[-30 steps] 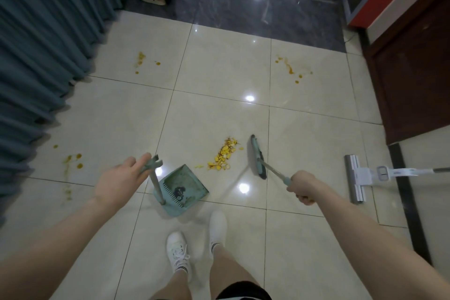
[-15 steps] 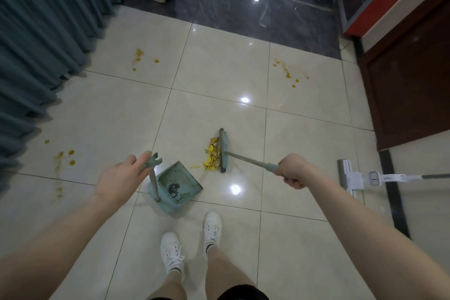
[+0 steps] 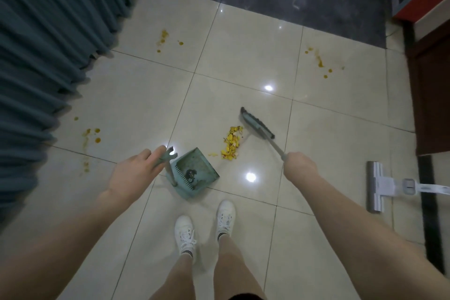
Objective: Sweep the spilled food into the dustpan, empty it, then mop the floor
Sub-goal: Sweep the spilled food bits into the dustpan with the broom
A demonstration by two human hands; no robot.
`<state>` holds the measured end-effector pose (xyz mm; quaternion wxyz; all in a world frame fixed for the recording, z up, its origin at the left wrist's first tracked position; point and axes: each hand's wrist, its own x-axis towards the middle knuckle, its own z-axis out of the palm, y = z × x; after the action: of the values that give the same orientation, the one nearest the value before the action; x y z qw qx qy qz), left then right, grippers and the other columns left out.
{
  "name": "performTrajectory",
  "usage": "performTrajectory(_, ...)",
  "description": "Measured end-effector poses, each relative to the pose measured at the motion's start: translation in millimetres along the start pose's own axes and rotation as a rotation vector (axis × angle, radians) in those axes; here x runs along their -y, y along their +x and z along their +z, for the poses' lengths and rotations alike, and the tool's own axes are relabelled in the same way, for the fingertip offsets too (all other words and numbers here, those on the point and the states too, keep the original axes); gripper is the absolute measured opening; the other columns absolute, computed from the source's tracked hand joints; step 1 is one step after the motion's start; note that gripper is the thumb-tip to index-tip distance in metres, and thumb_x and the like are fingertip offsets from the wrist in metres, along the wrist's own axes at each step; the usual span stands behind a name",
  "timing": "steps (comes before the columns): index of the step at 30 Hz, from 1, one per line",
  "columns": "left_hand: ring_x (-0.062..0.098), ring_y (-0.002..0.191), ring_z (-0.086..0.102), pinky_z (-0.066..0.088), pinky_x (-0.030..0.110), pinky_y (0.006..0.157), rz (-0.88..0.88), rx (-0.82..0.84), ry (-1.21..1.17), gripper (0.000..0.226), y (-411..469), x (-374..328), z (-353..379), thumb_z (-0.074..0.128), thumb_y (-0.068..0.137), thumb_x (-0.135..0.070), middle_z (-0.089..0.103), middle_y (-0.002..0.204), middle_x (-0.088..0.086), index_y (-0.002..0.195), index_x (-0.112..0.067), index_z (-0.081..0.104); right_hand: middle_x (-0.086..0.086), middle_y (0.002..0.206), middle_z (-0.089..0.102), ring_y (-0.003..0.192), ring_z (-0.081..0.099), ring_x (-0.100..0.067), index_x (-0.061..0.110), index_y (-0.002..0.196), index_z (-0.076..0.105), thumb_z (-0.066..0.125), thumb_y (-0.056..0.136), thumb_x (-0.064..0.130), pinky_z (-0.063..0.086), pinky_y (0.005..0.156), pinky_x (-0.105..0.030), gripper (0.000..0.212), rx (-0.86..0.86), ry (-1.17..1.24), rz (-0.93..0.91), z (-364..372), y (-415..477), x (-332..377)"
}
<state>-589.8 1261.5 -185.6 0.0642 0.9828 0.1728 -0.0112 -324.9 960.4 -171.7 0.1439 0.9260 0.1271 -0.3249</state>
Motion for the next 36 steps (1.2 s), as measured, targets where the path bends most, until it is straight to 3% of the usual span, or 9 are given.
performTrajectory(4,0.032,0.049,0.055,0.043,0.033,0.038,0.003,-0.02,0.002,0.04,4.3,0.3,0.5,0.033,0.089,-0.05,0.055,0.07,0.004,0.117,-0.024,0.045,-0.005,0.097,0.057,0.084,0.06,-0.024,0.012,0.13,0.053,0.04,0.097,0.004,0.048,0.067,-0.029,0.037,0.057,-0.155,-0.084,15.5,-23.4,-17.4)
performTrajectory(9,0.033,0.048,0.055,0.044,0.034,0.038,-0.001,-0.019,-0.003,0.035,9.1,3.0,0.6,0.039,0.09,-0.048,0.052,0.07,0.004,0.115,-0.024,0.045,-0.003,0.11,0.065,0.097,0.067,-0.023,0.023,0.132,0.051,0.039,0.095,0.005,0.048,0.069,-0.03,0.043,0.029,-0.328,-0.17,13.2,-53.1,-55.5)
performTrajectory(13,0.035,0.053,0.058,0.048,0.039,0.042,-0.021,-0.01,-0.011,0.03,7.8,3.9,1.1,0.05,0.093,-0.042,0.057,0.076,0.006,0.117,-0.025,0.044,-0.004,0.099,0.063,0.087,0.063,-0.027,0.027,0.123,0.057,0.043,0.091,0.007,0.042,0.065,-0.03,0.041,-0.057,-0.31,-0.152,-12.8,-51.6,-81.6)
performTrajectory(16,0.033,0.05,0.057,0.044,0.034,0.038,0.006,-0.032,0.006,0.036,2.2,2.2,-0.7,0.038,0.09,-0.047,0.056,0.073,0.005,0.116,-0.025,0.046,-0.006,0.097,0.061,0.081,0.058,-0.028,0.028,0.124,0.057,0.044,0.089,0.006,0.041,0.064,-0.031,0.043,-0.105,-0.274,-0.155,-15.0,-51.1,-77.2)
performTrajectory(23,0.033,0.048,0.056,0.04,0.031,0.038,0.001,-0.053,-0.004,0.035,-9.0,6.1,1.1,0.041,0.089,-0.048,0.055,0.07,0.004,0.115,-0.026,0.045,-0.006,0.104,0.064,0.091,0.063,-0.028,0.033,0.131,0.05,0.042,0.091,0.005,0.043,0.066,-0.03,0.049,-0.105,-0.298,-0.228,-7.4,-39.5,-34.0)
performTrajectory(26,0.033,0.047,0.055,0.04,0.031,0.038,0.005,-0.06,-0.003,0.03,-10.9,5.2,1.1,0.056,0.091,-0.041,0.055,0.07,0.005,0.114,-0.024,0.045,-0.002,0.104,0.062,0.086,0.058,-0.025,0.026,0.125,0.053,0.045,0.095,0.023,0.043,0.068,-0.03,0.031,0.03,-0.221,-0.17,-5.1,-34.5,-21.8)
performTrajectory(29,0.033,0.048,0.056,0.04,0.031,0.038,-0.001,-0.061,0.008,0.031,-12.1,3.2,2.0,0.061,0.09,-0.036,0.054,0.071,0.005,0.114,-0.024,0.045,-0.008,0.1,0.061,0.075,0.055,-0.025,0.016,0.13,0.047,0.033,0.098,0.056,0.045,0.063,-0.03,0.053,0.275,0.119,-0.042,2.2,-36.7,-13.4)
performTrajectory(32,0.033,0.051,0.057,0.041,0.031,0.04,-0.025,-0.036,-0.009,0.034,-10.7,0.2,1.7,0.062,0.089,-0.036,0.055,0.074,0.004,0.116,-0.025,0.045,-0.009,0.084,0.049,0.054,0.048,-0.02,0.02,0.128,0.043,0.036,0.1,0.044,0.045,0.047,-0.024,0.038,0.445,0.362,0.054,7.7,-42.6,-11.1)
performTrajectory(36,0.033,0.054,0.058,0.044,0.033,0.042,-0.031,-0.018,-0.031,0.033,-8.0,-0.9,-0.1,0.058,0.091,-0.038,0.057,0.076,0.004,0.117,-0.027,0.042,-0.004,0.081,0.05,0.057,0.049,-0.019,0.02,0.125,0.052,0.039,0.099,0.018,0.042,0.049,-0.026,0.03,0.342,0.133,-0.09,12.0,-42.4,-23.9)
